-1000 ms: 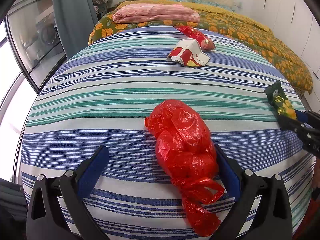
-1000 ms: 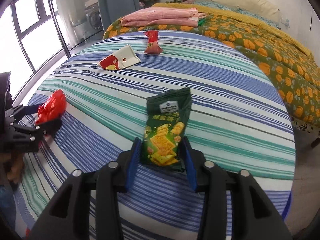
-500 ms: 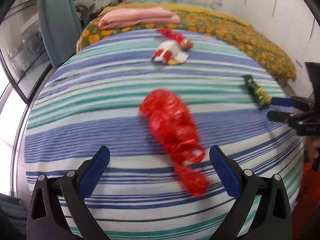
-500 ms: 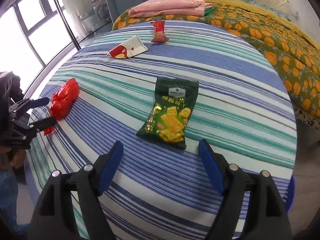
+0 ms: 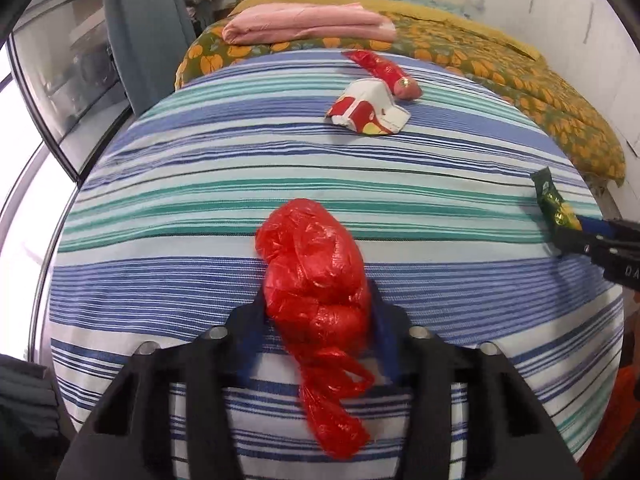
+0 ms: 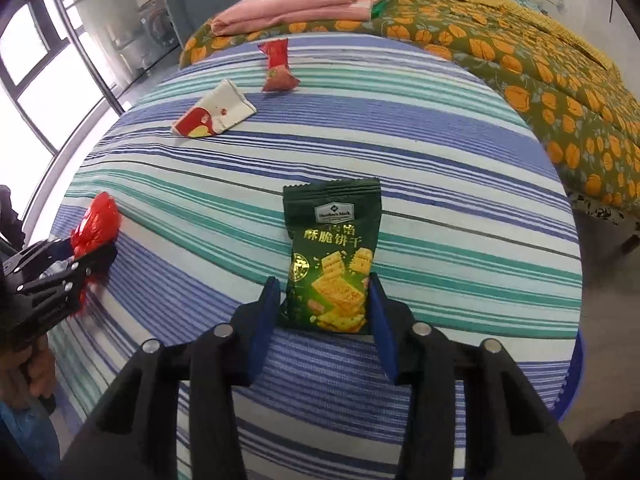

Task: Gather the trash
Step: 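Carry red bag and green packet to the wastebasket and open both tools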

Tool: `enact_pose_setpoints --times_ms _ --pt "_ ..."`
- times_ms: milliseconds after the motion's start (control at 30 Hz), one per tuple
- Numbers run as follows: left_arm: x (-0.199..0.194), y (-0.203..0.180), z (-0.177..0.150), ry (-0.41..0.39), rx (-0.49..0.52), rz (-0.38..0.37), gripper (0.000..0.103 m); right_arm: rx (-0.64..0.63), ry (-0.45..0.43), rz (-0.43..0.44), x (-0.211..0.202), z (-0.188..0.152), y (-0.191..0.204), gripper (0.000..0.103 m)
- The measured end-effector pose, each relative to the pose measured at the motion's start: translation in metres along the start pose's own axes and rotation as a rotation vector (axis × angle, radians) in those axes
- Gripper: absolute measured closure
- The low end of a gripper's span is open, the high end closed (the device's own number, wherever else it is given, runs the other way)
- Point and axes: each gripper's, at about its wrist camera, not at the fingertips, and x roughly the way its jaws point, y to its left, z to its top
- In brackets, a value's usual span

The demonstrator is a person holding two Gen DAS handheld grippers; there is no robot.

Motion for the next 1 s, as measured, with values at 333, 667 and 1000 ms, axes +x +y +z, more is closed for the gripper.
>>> enact_pose_setpoints --times_ms 333,667,1000 --pt "-0.023 -0.031 -0.008 -0.045 0.013 -0.103 0.061 0.0 -0.041 0.06 -0.039 -0.024 -0.029 0.068" --pt "-0.04 -0.117 -0.01 -0.037 0.131 -0.227 0.061 0.083 -0.087 0.07 -0.073 -0.055 -0.088 0.068" --pt "-0.055 -0.271 0.003 -0.027 0.295 -0.451 0.061 0.249 -0.112 -0.096 -0.112 -0.108 -0.219 0.068"
